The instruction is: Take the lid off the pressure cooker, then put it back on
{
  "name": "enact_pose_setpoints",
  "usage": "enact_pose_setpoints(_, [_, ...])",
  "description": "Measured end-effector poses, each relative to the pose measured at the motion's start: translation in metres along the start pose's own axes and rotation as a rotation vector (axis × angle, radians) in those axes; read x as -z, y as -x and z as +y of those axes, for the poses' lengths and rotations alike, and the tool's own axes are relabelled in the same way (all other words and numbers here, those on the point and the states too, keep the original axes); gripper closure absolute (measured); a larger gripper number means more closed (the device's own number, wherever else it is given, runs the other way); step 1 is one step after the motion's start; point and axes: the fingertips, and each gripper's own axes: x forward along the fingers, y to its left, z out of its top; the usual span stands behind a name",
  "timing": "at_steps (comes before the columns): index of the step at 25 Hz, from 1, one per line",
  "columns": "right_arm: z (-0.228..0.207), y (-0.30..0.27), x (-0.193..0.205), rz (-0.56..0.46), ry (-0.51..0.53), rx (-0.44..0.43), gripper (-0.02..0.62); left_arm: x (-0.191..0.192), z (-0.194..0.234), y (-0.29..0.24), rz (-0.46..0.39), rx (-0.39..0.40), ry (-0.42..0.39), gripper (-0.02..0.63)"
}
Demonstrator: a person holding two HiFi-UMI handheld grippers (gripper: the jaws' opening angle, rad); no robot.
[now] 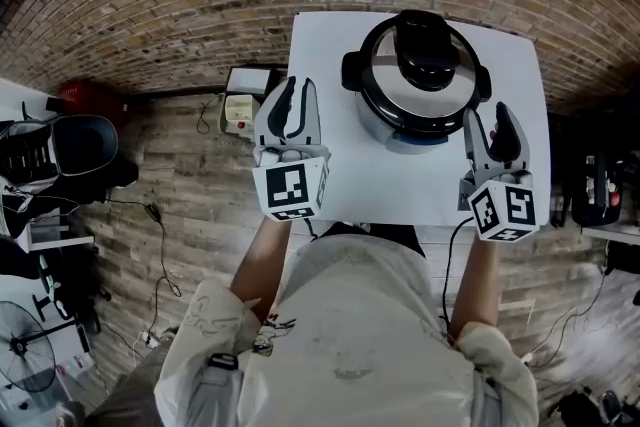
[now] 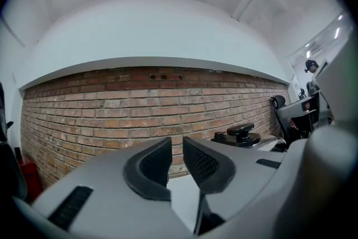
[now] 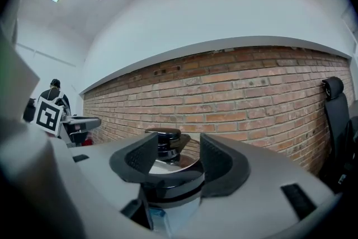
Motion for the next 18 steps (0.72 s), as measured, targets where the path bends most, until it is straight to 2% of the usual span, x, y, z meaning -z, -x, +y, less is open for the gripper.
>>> enact_pose_setpoints(2, [0.0017,0.0006,-0.0018,-0.005,0.018,0.002,0.402,-0.0017,0.0037,0.0016,-0.007,-0.025,0.0,0.563])
enact_pose_setpoints(5, [-0.0012,0.0016,-0.0051,-0.017,0.044,0.043,0.579,-0.0032,0.0047,0.0039,-0.012,-0.019,0.013,0.591])
enact_pose_setpoints(18, [-0.0009,0.0007,-0.0094,-0.008,0.08,0.058,0.578,-0.0042,0.0048,0.0068,-0.005,-0.014,0.004,0.592])
